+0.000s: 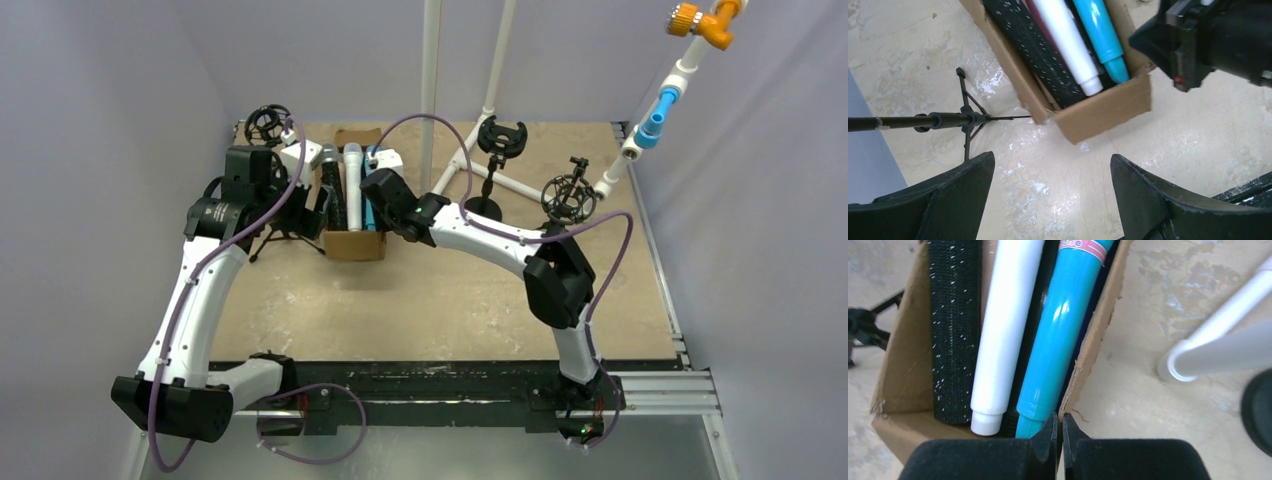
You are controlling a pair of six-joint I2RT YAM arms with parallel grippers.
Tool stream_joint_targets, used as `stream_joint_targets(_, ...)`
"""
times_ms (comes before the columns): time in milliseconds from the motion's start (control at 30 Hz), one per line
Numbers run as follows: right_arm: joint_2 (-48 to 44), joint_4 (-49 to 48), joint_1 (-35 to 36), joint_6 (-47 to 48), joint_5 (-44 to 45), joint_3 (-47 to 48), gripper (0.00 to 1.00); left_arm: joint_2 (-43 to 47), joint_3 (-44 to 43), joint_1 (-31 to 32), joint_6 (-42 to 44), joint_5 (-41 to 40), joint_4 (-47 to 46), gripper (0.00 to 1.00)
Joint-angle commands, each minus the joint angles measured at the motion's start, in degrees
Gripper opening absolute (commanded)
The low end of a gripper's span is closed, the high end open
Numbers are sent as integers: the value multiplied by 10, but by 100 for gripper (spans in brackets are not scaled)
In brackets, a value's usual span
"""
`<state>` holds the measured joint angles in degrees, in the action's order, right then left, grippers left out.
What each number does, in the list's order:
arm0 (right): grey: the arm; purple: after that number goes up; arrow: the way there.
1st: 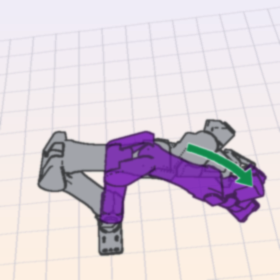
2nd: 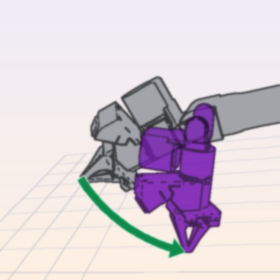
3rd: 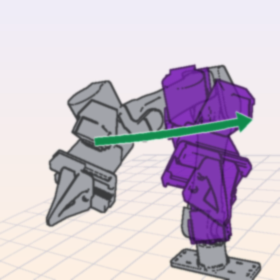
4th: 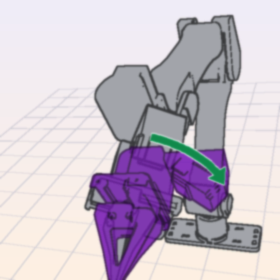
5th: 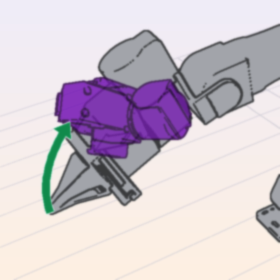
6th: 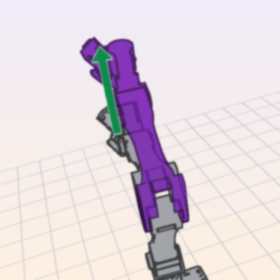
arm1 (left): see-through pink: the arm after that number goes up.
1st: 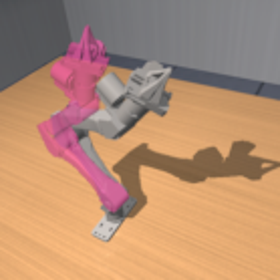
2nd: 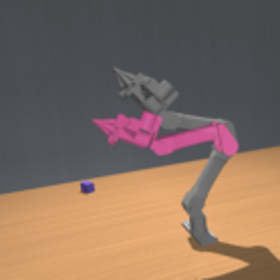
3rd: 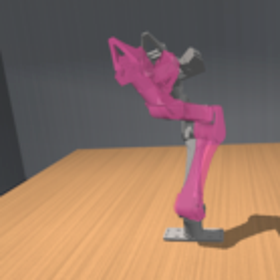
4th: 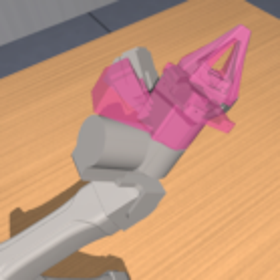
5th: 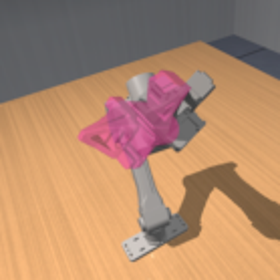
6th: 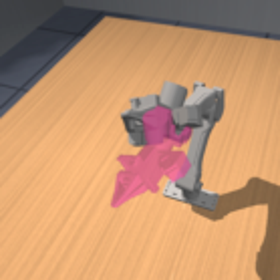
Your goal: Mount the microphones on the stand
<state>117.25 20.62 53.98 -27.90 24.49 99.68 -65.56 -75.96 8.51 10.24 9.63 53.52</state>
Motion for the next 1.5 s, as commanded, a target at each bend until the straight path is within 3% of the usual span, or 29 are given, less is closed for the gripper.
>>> stream_joint_targets(0, -84, 39, -2, 65, -43, -39, 0, -1, 9, -4, 15, -14, -33, 85)
stream_joint_targets(300, -259, 41, 0, 44, -78, -255, 0, -7, 16, -8, 18, -3, -38, 82)
stream_joint_targets(633, -438, 85, 1, 35, -111, -411, 0, -9, 34, -8, 38, 110, -28, 83)
stream_joint_targets(667, -446, 95, 1, 36, -114, -418, 1, -10, 35, -8, 40, 118, -26, 83)
stream_joint_targets(733, -457, 106, 1, 37, -125, -422, 12, -13, 36, -8, 41, 135, -23, 83)
stream_joint_targets(833, -464, 82, 1, 37, -153, -423, 24, -22, 34, -8, 35, 164, -5, 83)
stream_joint_targets(1033, -398, 45, 1, 9, -206, -409, 15, -28, 70, -8, -1, 238, 26, 88)
stream_joint_targets(1167, -380, 45, 1, 7, -194, -395, 22, -36, 93, -5, -14, 270, 51, 92)
stream_joint_targets(1367, -345, -29, 6, -23, -242, -383, 7, -33, 128, 25, -26, 271, 33, 95)
stream_joint_targets(1467, -316, -68, 34, -52, -266, -378, 5, -31, 135, 25, -31, 237, 20, 95)
